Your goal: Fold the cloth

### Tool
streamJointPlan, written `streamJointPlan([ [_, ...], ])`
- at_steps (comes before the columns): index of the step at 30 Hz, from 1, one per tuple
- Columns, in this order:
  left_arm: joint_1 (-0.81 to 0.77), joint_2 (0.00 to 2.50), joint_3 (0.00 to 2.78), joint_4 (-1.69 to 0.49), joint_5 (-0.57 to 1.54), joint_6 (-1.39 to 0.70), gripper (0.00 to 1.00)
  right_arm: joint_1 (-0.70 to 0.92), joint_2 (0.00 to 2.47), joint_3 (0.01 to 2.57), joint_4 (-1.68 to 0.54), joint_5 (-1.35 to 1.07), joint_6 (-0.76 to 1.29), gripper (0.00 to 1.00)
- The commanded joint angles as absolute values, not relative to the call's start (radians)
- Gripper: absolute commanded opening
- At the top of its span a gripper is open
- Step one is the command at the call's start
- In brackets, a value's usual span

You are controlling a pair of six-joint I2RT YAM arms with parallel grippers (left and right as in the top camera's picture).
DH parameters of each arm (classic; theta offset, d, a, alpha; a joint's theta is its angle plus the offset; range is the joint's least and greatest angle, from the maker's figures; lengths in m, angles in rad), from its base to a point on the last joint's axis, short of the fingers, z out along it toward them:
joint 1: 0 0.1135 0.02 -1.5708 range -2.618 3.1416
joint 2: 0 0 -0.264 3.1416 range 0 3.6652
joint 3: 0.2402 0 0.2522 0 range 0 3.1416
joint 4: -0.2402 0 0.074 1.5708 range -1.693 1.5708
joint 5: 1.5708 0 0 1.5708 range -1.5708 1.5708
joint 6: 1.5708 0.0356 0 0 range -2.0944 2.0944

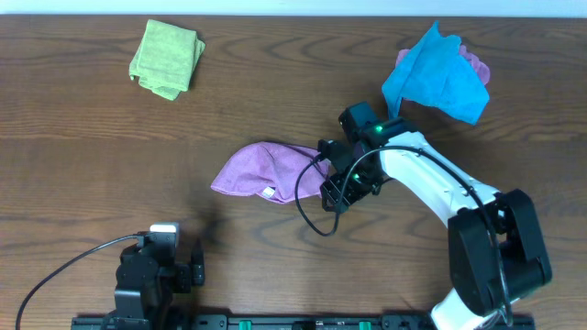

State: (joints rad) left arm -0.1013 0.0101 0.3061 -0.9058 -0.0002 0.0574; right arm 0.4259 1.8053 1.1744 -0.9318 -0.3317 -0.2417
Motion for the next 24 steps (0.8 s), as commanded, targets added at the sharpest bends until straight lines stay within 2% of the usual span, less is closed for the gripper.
streamJointPlan([
  [1, -0.105, 0.004, 0.298, -0.942, 0.001, 0.078, 0.96, 0.420, 1.794, 1.168, -0.895, -0.258, -0.312, 0.72],
  [24, -0.105, 0.004, 0.298, -0.942, 0.000, 0.079, 0.96, 0.435, 1.802, 1.138, -0.802, -0.271, -0.406, 0.69],
])
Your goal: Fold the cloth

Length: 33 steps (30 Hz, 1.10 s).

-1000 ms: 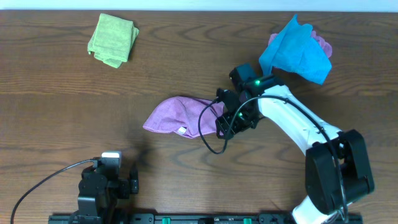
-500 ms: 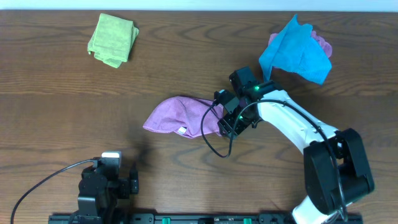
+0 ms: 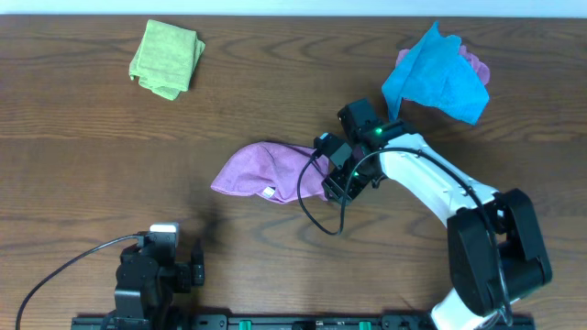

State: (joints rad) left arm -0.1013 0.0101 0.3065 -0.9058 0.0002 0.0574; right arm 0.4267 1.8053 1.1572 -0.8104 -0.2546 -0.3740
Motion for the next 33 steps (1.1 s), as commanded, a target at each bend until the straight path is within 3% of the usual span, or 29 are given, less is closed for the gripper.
streamJointPlan([
  [1, -0.105, 0.004, 0.298, -0.942, 0.000, 0.079, 0.96, 0.438, 1.802, 1.134, -0.795, -0.274, -0.406, 0.69],
  [9, -0.105, 0.004, 0.298, -0.942, 0.000, 0.079, 0.95, 0.462, 1.819, 1.103, -0.738, -0.284, -0.405, 0.67],
  [17, -0.105, 0.004, 0.298, -0.942, 0.001, 0.078, 0.95, 0.473, 1.860, 1.103, -0.689, -0.291, -0.389, 0.54],
  [20, -0.105, 0.004, 0.298, -0.942, 0.001, 0.078, 0.95, 0.473, 1.861, 1.103, -0.683, -0.292, -0.389, 0.39],
  [23, -0.105, 0.004, 0.298, -0.941, 0.000, 0.078, 0.95, 0.473, 1.861, 1.103, -0.675, -0.292, -0.374, 0.04],
  [24, -0.105, 0.004, 0.298, -0.941, 0.001, 0.078, 0.95, 0.473, 1.861, 1.103, -0.673, -0.292, -0.363, 0.01],
  [33, -0.105, 0.004, 0.298, -0.854, 0.020, 0.037, 0.95, 0.473, 1.745, 1.167, -0.715, -0.288, -0.291, 0.01],
])
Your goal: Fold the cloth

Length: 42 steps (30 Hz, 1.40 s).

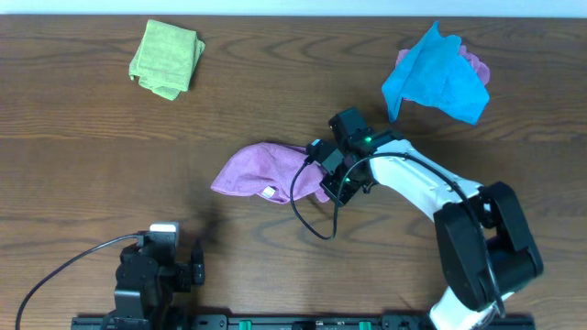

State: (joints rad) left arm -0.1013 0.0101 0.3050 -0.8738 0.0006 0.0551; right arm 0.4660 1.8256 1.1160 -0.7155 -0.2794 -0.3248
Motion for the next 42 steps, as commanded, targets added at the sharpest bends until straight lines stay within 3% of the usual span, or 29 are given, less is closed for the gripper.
streamJointPlan([
  [1, -0.105, 0.004, 0.298, -0.846, 0.032, 0.037, 0.95, 0.473, 1.718, 1.177, -0.714, -0.279, -0.291, 0.01],
  [5, -0.105, 0.004, 0.298, -0.774, 0.133, 0.004, 0.95, 0.473, 1.617, 1.217, -0.693, -0.157, -0.276, 0.01],
  [14, -0.105, 0.004, 0.298, -0.691, 0.186, -0.343, 0.95, 0.471, 1.552, 1.252, -0.595, 0.093, -0.278, 0.01],
  [24, -0.105, 0.004, 0.298, -0.623, 0.184, -0.636, 0.96, 0.455, 1.589, 1.252, -0.556, 0.128, -0.285, 0.01],
  [25, -0.105, 0.004, 0.298, -0.624, 0.184, -0.636, 0.95, 0.451, 1.597, 1.252, -0.551, 0.128, -0.285, 0.06],
  [28, -0.105, 0.004, 0.298, -0.624, 0.184, -0.636, 0.95, 0.439, 1.629, 1.252, -0.509, 0.160, -0.264, 0.71],
  [29, -0.105, 0.004, 0.298, -0.624, 0.184, -0.636, 0.95, 0.437, 1.640, 1.252, -0.488, 0.196, -0.235, 0.85],
  [31, -0.105, 0.004, 0.298, -0.624, 0.184, -0.636, 0.96, 0.430, 1.657, 1.252, -0.448, 0.268, -0.174, 0.92],
  [35, -0.105, 0.004, 0.298, -0.624, 0.184, -0.636, 0.95, 0.419, 1.662, 1.252, -0.446, 0.245, -0.105, 0.93],
  [42, -0.105, 0.004, 0.298, -0.629, 0.183, -0.636, 0.95, 0.418, 1.686, 1.248, -0.635, -0.142, -0.093, 0.88],
])
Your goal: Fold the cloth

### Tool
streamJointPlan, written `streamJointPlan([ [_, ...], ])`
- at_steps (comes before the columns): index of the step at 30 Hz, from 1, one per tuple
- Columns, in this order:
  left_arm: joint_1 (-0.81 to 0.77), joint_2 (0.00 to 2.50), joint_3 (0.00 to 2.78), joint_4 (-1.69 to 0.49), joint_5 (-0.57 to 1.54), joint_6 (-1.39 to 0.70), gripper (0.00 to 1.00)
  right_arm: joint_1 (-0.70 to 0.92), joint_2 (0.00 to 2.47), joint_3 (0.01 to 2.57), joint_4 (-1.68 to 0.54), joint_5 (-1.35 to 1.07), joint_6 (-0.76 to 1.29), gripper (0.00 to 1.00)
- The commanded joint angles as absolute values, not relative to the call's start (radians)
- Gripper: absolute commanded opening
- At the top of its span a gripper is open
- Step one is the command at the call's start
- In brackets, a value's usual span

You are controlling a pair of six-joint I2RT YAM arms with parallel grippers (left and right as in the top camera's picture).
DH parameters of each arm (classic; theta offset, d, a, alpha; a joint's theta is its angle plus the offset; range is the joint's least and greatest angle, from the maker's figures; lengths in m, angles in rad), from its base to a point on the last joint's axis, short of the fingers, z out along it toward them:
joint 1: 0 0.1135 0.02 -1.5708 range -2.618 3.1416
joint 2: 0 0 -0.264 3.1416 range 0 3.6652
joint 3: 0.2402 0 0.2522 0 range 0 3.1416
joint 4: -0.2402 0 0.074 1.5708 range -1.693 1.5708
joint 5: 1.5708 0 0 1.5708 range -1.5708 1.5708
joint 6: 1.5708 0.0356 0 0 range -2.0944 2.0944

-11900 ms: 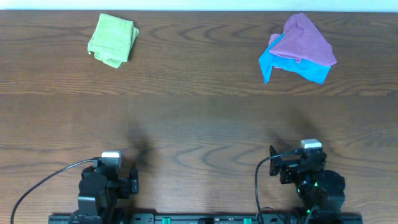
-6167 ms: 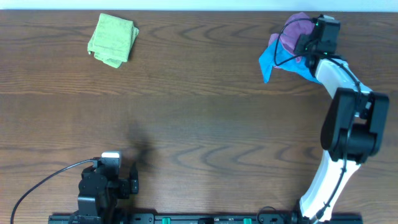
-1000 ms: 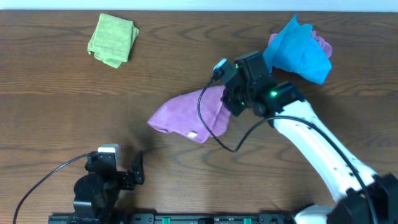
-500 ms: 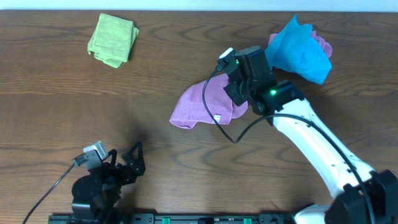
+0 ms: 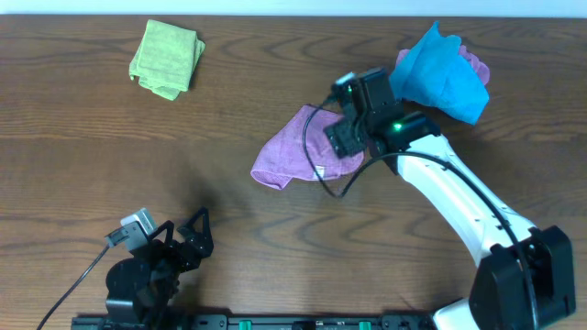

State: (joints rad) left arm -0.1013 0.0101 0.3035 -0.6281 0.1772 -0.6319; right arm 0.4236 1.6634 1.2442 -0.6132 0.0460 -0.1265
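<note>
The purple cloth (image 5: 293,151) lies bunched on the wooden table (image 5: 110,156), right of centre. Its right edge runs up under my right gripper (image 5: 341,139), which is shut on that edge; the fingertips are hidden beneath the wrist. A small white tag shows on the cloth near its lower side. My left gripper (image 5: 183,229) sits low at the front left, far from the cloth, with its fingers spread open and nothing between them.
A folded green cloth (image 5: 167,57) lies at the back left. A blue cloth (image 5: 442,78) lies crumpled on top of a pink cloth (image 5: 475,62) at the back right, just behind my right arm. A black cable loops below the right wrist.
My right gripper has moved back and to the right with the purple cloth's edge in it, and the cloth has shifted that way. The left arm has turned and its fingers now show spread.
At first the purple cloth lay spread left of centre with my right gripper low at its right end. Over the two later moments the gripper crept onto that end. Now the cloth sits further right and back, bunched, hanging from the gripper.
</note>
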Motion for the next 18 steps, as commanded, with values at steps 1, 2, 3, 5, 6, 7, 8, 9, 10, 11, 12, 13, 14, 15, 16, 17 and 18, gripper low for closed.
streamJointPlan([
  [1, -0.105, 0.004, 0.298, -0.630, 0.183, -0.636, 0.95, 0.417, 1.701, 1.246, -0.662, -0.201, -0.089, 0.87],
  [2, -0.105, 0.004, 0.298, -0.630, 0.183, -0.636, 0.95, 0.418, 1.715, 1.245, -0.680, -0.233, -0.088, 0.86],
  [3, -0.105, 0.004, 0.298, -0.630, 0.183, -0.636, 0.95, 0.418, 1.731, 1.245, -0.696, -0.246, -0.078, 0.85],
  [5, -0.105, 0.004, 0.298, -0.631, 0.183, -0.636, 0.95, 0.418, 1.769, 1.245, -0.725, -0.249, -0.046, 0.84],
  [6, -0.105, 0.004, 0.298, -0.631, 0.183, -0.636, 0.95, 0.417, 1.787, 1.245, -0.733, -0.249, -0.031, 0.82],
  [7, -0.105, 0.004, 0.298, -0.631, 0.183, -0.636, 0.96, 0.416, 1.800, 1.245, -0.740, -0.256, -0.021, 0.81],
  [8, -0.105, 0.004, 0.298, -0.631, 0.183, -0.636, 0.95, 0.412, 1.817, 1.245, -0.745, -0.263, -0.015, 0.79],
  [9, -0.105, 0.004, 0.298, -0.631, 0.183, -0.636, 0.95, 0.410, 1.831, 1.245, -0.745, -0.268, -0.015, 0.78],
  [10, -0.105, 0.004, 0.298, -0.631, 0.184, -0.636, 0.95, 0.407, 1.847, 1.245, -0.739, -0.269, -0.015, 0.77],
  [11, -0.105, 0.004, 0.298, -0.631, 0.184, -0.636, 0.95, 0.406, 1.861, 1.245, -0.725, -0.267, -0.015, 0.77],
  [12, -0.105, 0.004, 0.298, -0.631, 0.184, -0.636, 0.95, 0.405, 1.872, 1.245, -0.709, -0.262, -0.017, 0.76],
  [13, -0.105, 0.004, 0.298, -0.631, 0.184, -0.636, 0.95, 0.402, 1.884, 1.245, -0.690, -0.259, -0.026, 0.75],
  [14, -0.105, 0.004, 0.298, -0.631, 0.184, -0.636, 0.95, 0.396, 1.899, 1.245, -0.661, -0.252, -0.041, 0.73],
  [15, -0.105, 0.004, 0.298, -0.631, 0.184, -0.636, 0.95, 0.393, 1.907, 1.245, -0.645, -0.242, -0.042, 0.73],
  [16, -0.105, 0.004, 0.298, -0.631, 0.185, -0.636, 0.95, 0.390, 1.919, 1.245, -0.630, -0.231, -0.043, 0.72],
  [17, -0.105, 0.004, 0.298, -0.631, 0.184, -0.636, 0.95, 0.387, 1.929, 1.245, -0.620, -0.228, -0.047, 0.72],
  [18, -0.105, 0.004, 0.298, -0.631, 0.184, -0.636, 0.95, 0.383, 1.938, 1.245, -0.614, -0.229, -0.047, 0.71],
])
